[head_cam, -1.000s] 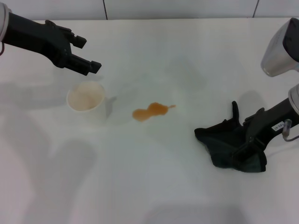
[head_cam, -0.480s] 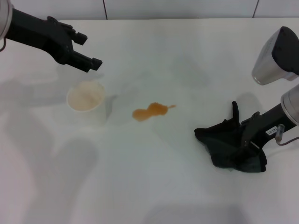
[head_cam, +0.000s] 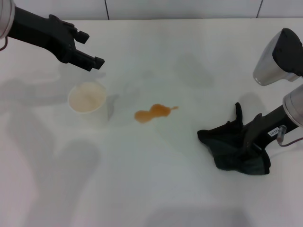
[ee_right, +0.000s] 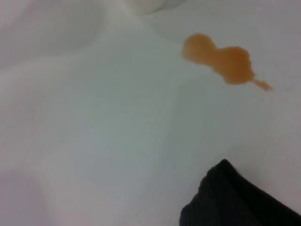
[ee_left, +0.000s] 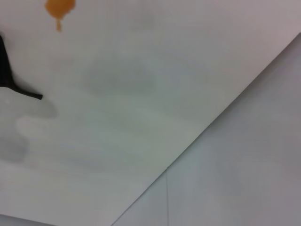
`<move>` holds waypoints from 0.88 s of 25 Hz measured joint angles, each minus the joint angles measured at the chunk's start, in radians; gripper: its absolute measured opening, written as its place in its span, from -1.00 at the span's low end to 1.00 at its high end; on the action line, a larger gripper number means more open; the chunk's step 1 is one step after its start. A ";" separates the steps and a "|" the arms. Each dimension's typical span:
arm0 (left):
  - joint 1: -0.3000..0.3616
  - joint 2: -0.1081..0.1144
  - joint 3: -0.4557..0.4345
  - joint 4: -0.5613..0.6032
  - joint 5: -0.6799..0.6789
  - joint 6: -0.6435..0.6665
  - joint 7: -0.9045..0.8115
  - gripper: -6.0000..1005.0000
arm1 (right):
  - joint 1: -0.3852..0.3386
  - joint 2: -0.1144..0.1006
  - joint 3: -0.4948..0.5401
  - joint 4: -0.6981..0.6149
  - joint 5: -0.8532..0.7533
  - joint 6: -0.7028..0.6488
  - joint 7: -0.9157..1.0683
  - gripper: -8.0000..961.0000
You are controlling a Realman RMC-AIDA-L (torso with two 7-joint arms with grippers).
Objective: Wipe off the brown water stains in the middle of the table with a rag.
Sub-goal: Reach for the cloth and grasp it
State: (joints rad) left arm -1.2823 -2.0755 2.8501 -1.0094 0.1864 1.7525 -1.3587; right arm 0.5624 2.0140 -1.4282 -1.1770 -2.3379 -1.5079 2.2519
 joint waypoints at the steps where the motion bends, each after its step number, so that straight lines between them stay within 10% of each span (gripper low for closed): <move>1: 0.000 0.000 0.000 0.000 0.001 -0.002 0.000 0.72 | 0.000 0.000 0.000 0.000 0.000 0.000 0.000 0.55; 22: -0.005 -0.002 0.000 0.003 0.016 -0.032 -0.003 0.72 | 0.015 0.004 -0.079 -0.030 -0.030 0.021 0.001 -0.64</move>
State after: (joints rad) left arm -1.2878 -2.0770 2.8501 -1.0062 0.2022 1.7204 -1.3621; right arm 0.5770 2.0180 -1.5072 -1.2070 -2.3677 -1.4867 2.2527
